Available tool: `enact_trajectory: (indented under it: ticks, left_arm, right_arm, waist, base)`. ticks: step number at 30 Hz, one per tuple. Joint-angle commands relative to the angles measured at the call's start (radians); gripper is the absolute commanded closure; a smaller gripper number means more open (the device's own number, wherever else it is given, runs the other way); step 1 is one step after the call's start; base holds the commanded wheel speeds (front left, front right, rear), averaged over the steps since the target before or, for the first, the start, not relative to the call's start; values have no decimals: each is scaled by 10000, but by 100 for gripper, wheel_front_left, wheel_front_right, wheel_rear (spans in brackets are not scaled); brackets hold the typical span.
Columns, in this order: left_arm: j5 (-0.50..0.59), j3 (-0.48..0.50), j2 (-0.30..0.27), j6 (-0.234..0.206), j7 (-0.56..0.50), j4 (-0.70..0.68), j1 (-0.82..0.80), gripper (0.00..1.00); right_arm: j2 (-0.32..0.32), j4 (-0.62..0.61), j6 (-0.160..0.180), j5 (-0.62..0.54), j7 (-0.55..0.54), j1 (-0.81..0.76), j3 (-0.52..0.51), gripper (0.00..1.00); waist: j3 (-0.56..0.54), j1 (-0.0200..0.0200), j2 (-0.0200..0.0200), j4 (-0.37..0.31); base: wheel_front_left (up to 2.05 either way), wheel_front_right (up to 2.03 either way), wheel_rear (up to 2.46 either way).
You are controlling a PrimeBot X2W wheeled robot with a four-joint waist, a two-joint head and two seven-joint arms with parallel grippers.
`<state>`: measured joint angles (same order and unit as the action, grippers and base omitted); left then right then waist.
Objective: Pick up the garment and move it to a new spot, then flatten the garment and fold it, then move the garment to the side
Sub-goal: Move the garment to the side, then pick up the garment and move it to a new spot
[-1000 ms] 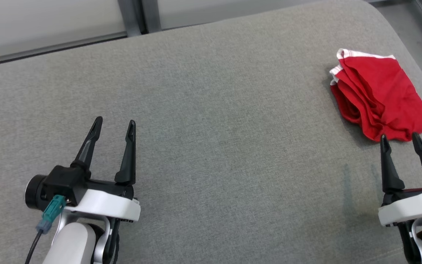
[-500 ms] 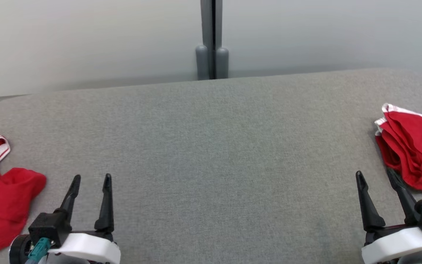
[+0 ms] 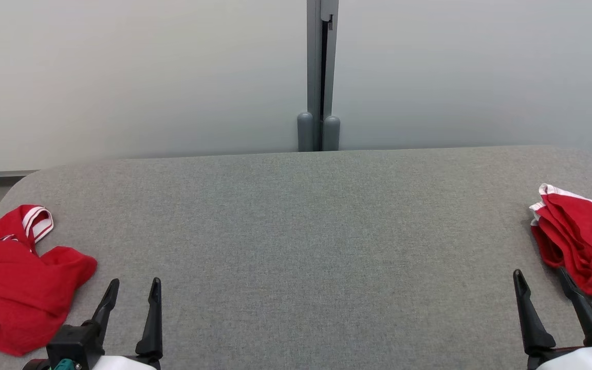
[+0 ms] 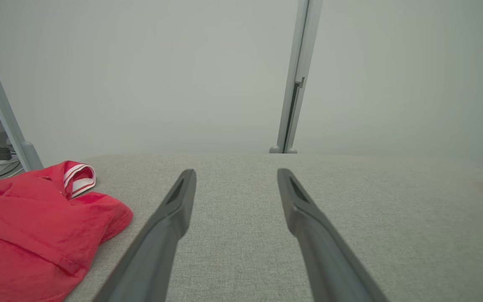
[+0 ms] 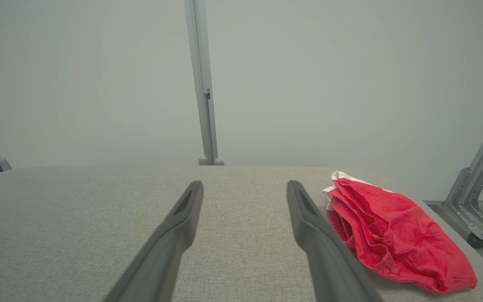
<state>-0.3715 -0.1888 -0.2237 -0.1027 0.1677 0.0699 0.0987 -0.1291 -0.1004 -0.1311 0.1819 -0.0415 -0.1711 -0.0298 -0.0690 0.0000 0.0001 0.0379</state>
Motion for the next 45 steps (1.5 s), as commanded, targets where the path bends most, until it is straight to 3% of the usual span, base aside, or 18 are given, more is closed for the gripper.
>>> enact_trajectory:
  ticks: [1,25,30,39,45]
  left_arm:
    - [-50,3,-73,-39,-34,-16,95,0]
    - [-163,-76,-194,-87,39,88,-336,0]
    - [-221,-73,-205,25,114,221,-559,0]
    - [-276,-161,-238,230,279,382,-1127,0]
    - [-322,-58,-251,164,449,499,-1220,0]
  right_arm:
    - [-11,-42,8,30,-42,-151,-60,0]
    - [-95,58,8,146,108,-110,-182,0]
    - [-33,-183,6,28,122,-149,-111,0]
    - [-32,-648,6,-18,-54,-50,206,0]
    - [-37,-735,6,10,-102,86,500,0]
  waist:
    - [-38,0,-1,-5]
    - [137,0,-1,285]
    - [150,0,-1,1014]
    - [152,0,-1,3085]
    - [126,0,-1,3887]
  base:
    - [0,0,0]
    - [0,0,0]
    - [0,0,0]
    - [0,0,0]
    - [0,0,0]
